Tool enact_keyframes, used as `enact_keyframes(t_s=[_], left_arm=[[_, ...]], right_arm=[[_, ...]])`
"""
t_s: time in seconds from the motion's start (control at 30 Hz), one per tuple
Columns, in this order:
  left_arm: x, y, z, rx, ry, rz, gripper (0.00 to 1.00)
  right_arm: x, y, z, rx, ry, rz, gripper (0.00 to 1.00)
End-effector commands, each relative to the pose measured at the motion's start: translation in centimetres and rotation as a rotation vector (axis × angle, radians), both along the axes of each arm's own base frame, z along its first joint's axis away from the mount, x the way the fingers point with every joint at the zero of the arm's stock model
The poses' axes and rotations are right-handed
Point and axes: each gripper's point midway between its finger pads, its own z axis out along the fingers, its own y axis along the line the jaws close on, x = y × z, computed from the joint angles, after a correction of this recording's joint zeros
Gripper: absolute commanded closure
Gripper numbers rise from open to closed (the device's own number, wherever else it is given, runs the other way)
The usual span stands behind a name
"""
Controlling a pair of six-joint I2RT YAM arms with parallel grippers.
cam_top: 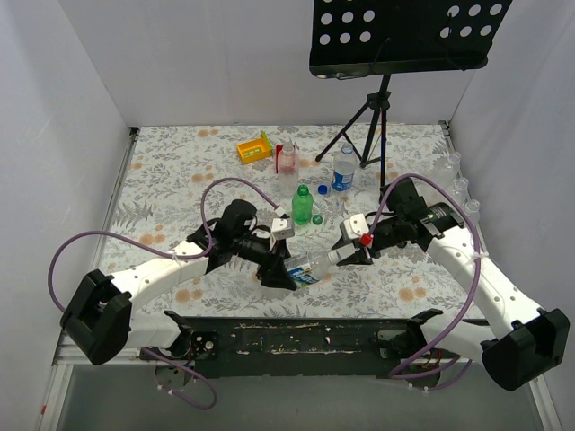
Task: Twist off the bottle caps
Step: Unscrew the bottle cap from the plastic bottle.
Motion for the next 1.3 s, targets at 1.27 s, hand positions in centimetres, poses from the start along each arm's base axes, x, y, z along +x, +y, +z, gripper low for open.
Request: enact_keyframes(t_s=[1.27], left_arm=[[2.8, -0.3, -0.3, 0.076, -0.507, 0.303, 1.00]], right_arm=[[2.4, -2.2, 3.0, 0.173, 0.616, -0.400, 0.17]])
